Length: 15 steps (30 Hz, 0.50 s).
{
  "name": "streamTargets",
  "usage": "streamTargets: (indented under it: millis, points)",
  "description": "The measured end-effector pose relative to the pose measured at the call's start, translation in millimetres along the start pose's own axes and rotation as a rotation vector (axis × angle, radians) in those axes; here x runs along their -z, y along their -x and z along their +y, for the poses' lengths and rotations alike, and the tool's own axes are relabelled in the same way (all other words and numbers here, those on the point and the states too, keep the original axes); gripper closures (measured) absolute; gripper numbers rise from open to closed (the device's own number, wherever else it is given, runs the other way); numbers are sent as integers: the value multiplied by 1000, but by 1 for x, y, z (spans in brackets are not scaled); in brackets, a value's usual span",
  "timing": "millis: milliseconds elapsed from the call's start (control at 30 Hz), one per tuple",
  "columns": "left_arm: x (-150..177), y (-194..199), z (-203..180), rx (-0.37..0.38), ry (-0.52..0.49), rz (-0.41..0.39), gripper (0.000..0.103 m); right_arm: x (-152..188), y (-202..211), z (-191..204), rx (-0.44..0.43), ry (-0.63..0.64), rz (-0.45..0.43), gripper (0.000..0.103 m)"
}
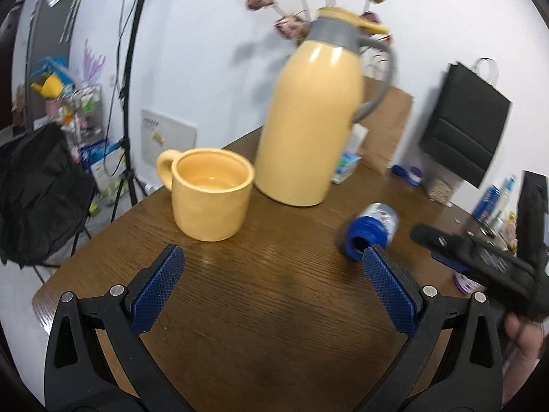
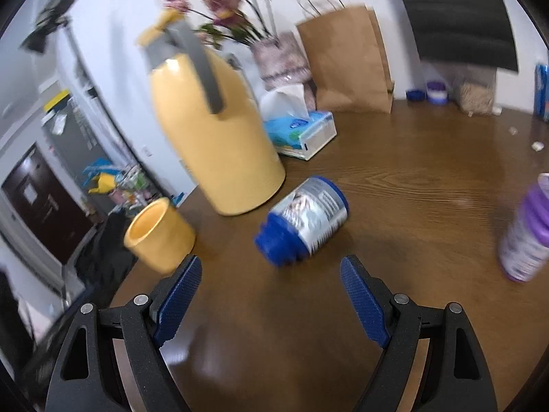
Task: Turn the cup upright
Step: 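Close the right tool around the bottle body and lift it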
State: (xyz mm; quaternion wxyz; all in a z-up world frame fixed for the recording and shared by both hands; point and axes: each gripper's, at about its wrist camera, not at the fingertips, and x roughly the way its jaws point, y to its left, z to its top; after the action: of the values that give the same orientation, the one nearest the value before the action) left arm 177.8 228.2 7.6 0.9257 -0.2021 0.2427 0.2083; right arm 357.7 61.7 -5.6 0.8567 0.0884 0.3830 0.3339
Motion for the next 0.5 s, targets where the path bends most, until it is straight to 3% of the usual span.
streamTargets:
  millis: [100,267,333,433,500]
  points:
    - [-2,-14,6,-34,26,12,0,-12,-31,-6,52,-77,-4,16]
    - [-5,-28,7,-61,28,22,0,-23,-84,-3,160,-72,74,16]
    - [-5,-29,6,-67,25,25,0,-20,-101,-5,136,-71,129,16]
    - [-5,-30,3,-68,16,32,0,-15,-102,-9,96,-38,127,31]
    - [-4,-30,-1,-55,-7,46,0,-14,-99,-11,85,1,138,32]
